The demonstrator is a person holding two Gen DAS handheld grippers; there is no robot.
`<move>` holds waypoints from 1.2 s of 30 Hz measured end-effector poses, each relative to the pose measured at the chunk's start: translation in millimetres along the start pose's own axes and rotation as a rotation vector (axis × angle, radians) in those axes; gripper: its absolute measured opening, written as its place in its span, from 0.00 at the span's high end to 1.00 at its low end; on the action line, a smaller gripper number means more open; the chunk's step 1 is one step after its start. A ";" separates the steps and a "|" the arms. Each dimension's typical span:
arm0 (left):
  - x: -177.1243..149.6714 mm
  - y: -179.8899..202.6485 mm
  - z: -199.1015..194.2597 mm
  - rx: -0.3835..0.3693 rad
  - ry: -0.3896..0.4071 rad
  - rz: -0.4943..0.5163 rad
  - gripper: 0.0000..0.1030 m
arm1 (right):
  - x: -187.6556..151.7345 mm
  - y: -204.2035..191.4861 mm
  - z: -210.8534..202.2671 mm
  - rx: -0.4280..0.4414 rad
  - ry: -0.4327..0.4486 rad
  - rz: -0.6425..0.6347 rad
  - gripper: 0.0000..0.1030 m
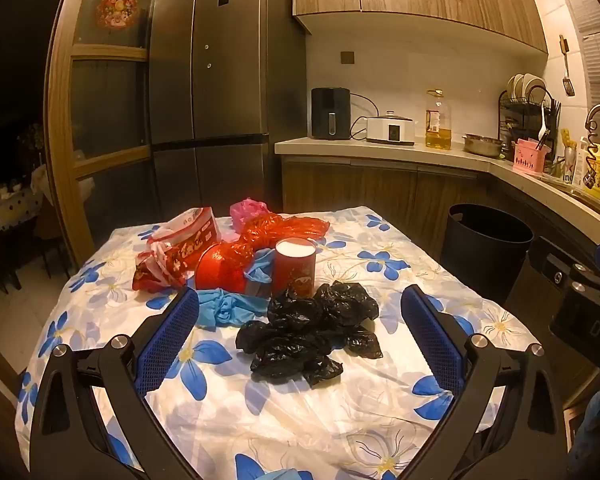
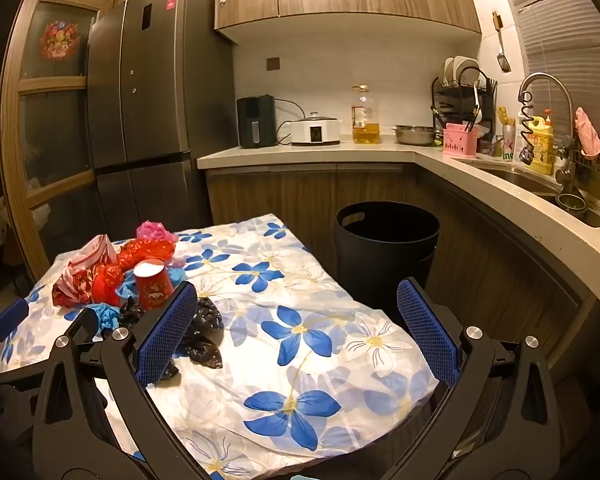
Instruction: Collect trash
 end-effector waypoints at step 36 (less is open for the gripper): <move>-2.1 -4.5 4.7 -0.006 -0.015 -0.018 0.05 | 0.5 -0.1 -1.2 0.001 0.006 0.000 0.04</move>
Point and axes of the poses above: each gripper's, at about its wrist camera, not at the fingertips, and z roughly the way its jaws point, y to its right, x to its top, the point moved 3 cm from there along z, roughly the way its jaws point, and after that the axes turned 13 degrees about -y, right-handed, at the moved point
